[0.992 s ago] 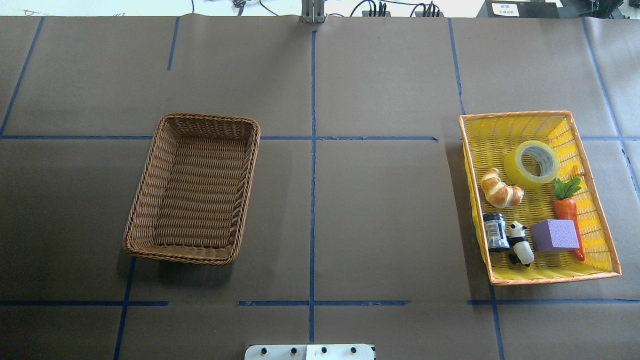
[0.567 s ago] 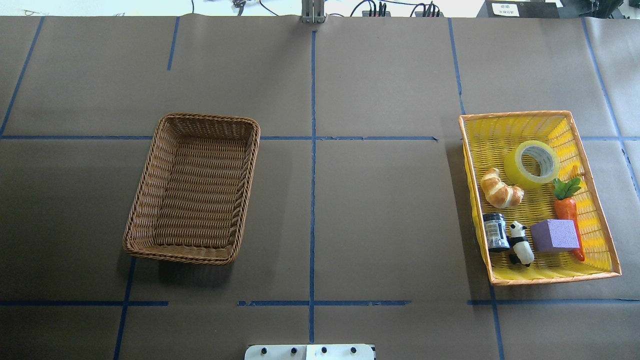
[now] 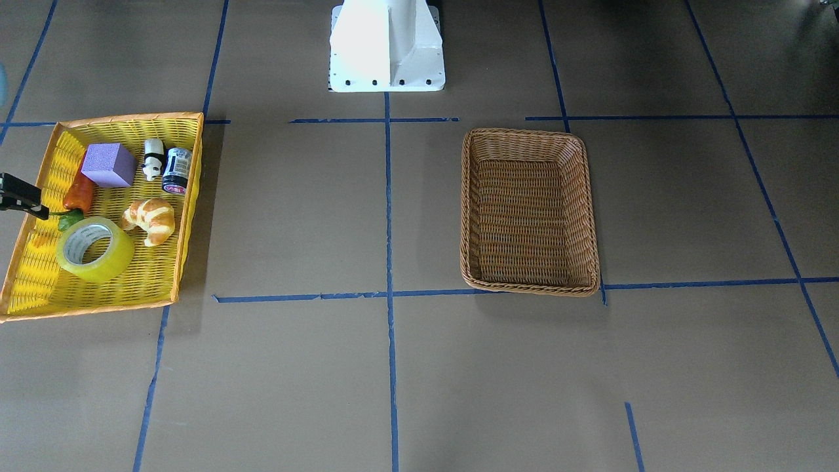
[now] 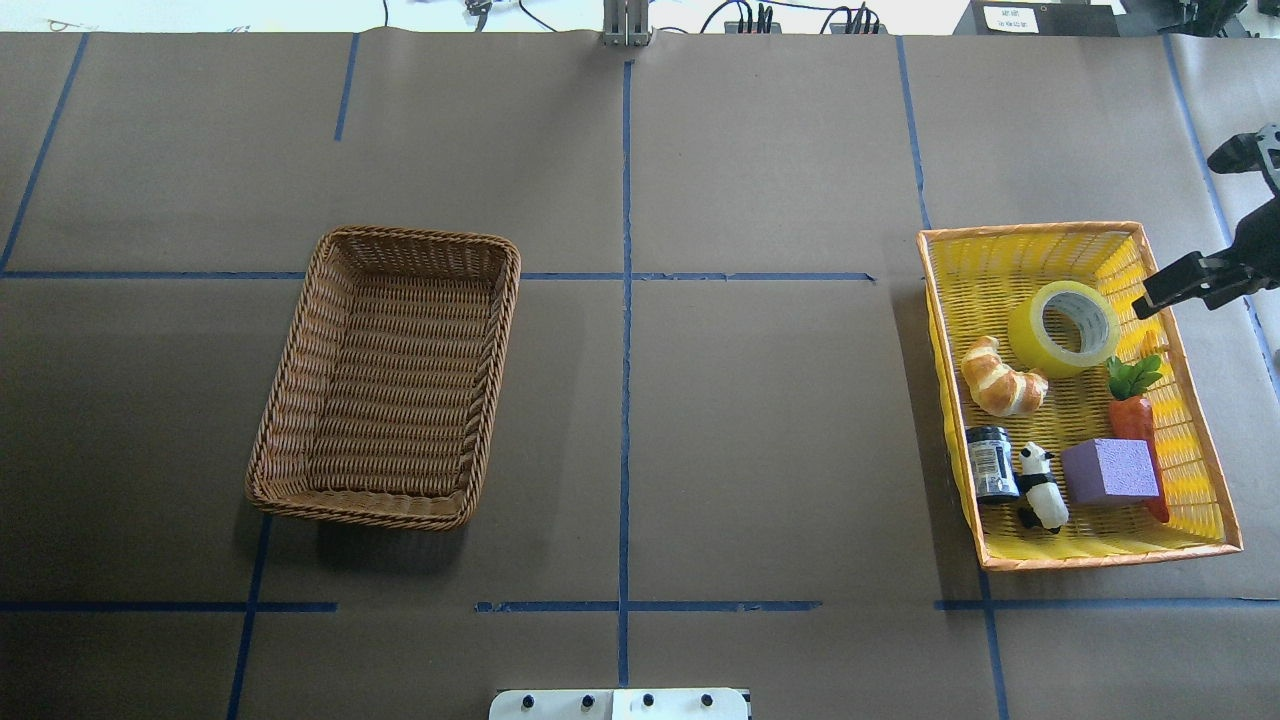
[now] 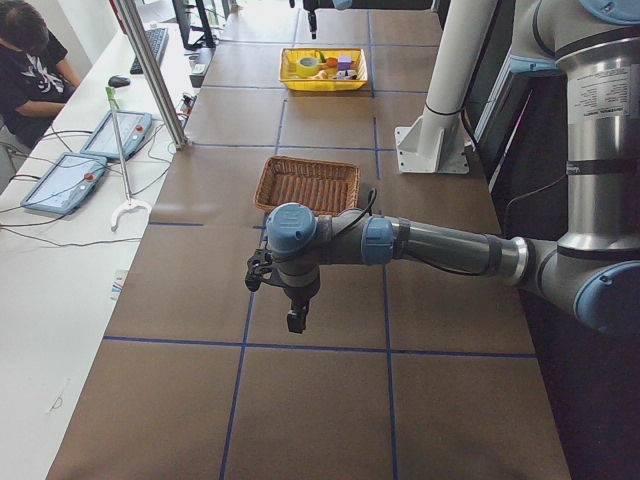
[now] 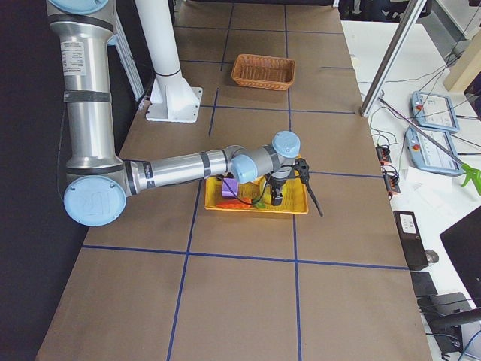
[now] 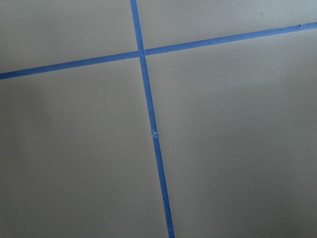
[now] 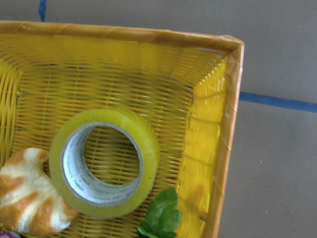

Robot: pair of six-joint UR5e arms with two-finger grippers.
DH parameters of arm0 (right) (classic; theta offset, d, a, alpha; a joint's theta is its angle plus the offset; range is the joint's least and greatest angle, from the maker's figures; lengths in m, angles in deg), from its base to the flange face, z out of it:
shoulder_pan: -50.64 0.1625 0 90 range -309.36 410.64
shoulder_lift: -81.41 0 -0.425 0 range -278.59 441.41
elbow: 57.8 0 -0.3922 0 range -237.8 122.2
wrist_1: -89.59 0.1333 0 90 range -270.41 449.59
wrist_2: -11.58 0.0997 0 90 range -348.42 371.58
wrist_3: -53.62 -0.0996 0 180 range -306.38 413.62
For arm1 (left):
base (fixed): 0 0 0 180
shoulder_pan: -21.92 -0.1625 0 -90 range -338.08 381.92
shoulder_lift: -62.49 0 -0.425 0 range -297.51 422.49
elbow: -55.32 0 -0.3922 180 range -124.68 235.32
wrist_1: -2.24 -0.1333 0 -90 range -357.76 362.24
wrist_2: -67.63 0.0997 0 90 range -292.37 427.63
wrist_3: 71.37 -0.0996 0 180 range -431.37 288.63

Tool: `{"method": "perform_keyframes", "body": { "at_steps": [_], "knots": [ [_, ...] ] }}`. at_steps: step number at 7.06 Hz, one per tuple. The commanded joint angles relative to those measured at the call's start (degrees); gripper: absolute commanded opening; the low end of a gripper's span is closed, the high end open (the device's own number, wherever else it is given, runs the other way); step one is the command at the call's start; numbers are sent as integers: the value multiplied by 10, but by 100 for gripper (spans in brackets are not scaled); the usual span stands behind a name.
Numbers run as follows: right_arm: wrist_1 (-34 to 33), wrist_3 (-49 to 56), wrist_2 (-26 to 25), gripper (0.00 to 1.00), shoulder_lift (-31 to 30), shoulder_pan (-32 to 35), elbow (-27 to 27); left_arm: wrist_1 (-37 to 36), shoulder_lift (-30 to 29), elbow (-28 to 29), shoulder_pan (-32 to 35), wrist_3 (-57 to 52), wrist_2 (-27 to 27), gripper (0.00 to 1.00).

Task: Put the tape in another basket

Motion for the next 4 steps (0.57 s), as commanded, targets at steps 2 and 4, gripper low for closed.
{"method": "perform_keyframes", "body": {
  "at_steps": [2,4],
  "knots": [
    [42,-15,-15,93,38,-36,-61,0,0,-7,0,1,-1,100],
    [45,-15,-18,89,40,-47,-76,0,-1,-7,0,1,-1,100]
  ]
}}
